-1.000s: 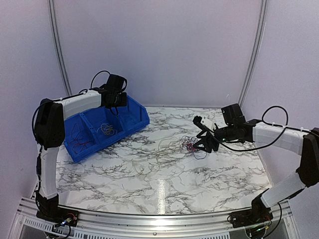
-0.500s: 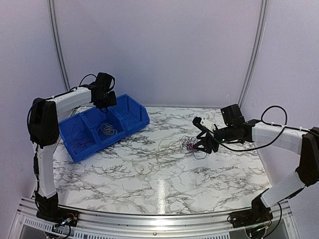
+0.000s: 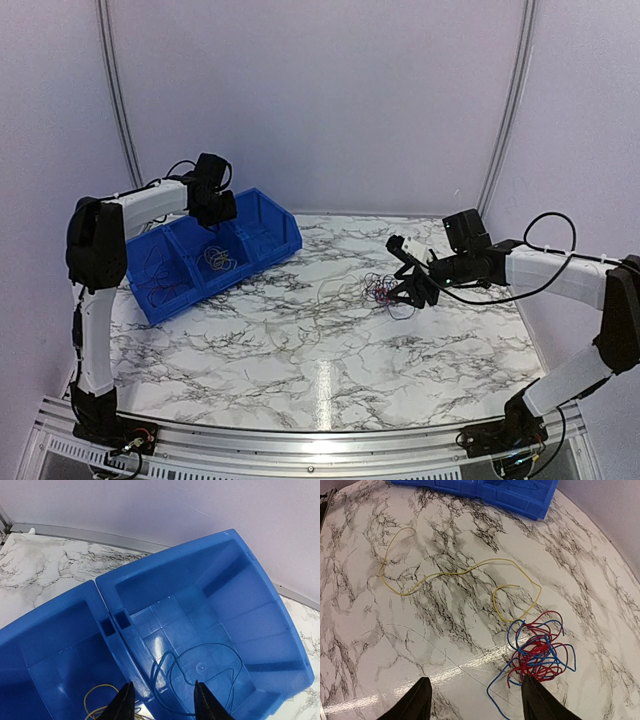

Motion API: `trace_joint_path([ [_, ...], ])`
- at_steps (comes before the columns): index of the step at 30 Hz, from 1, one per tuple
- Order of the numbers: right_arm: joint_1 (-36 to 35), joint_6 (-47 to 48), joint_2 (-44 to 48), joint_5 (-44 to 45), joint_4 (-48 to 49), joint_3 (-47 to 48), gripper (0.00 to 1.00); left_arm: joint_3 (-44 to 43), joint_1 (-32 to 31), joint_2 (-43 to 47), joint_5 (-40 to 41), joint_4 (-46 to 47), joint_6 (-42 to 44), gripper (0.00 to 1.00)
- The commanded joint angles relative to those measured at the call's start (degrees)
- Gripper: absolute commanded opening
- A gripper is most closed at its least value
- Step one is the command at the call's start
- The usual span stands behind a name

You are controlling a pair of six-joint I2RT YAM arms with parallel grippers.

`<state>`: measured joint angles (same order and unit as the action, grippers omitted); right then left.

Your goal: Untangle the cables

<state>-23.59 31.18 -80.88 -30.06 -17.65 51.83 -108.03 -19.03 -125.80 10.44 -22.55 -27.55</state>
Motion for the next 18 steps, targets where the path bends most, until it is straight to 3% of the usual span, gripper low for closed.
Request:
trace_joint_path([
  [1,0.1,0.5,-0.7,0.6,-0.6,0.9,0.62,-1.9,-0.4,-2.3,-3.5,0.0,-0.8,0.39],
  [7,0.1,0.6,-0.9,0.7,-0.7,1.0,0.62,-1.4,-1.0,0.0,2.2,0.4,0.2,0.37],
  [12,0.0,0.6,-1.4,0.7,-0.8,1.1,0.62,-0.8,-1.4,1.9,8.2,0.2,1.4,0.42],
  [18,0.1,0.6,-2.1,0.5,-1.1,1.3,0.61,-2.3,-1.8,1.1,7.4,1.0,2.6,0.45],
])
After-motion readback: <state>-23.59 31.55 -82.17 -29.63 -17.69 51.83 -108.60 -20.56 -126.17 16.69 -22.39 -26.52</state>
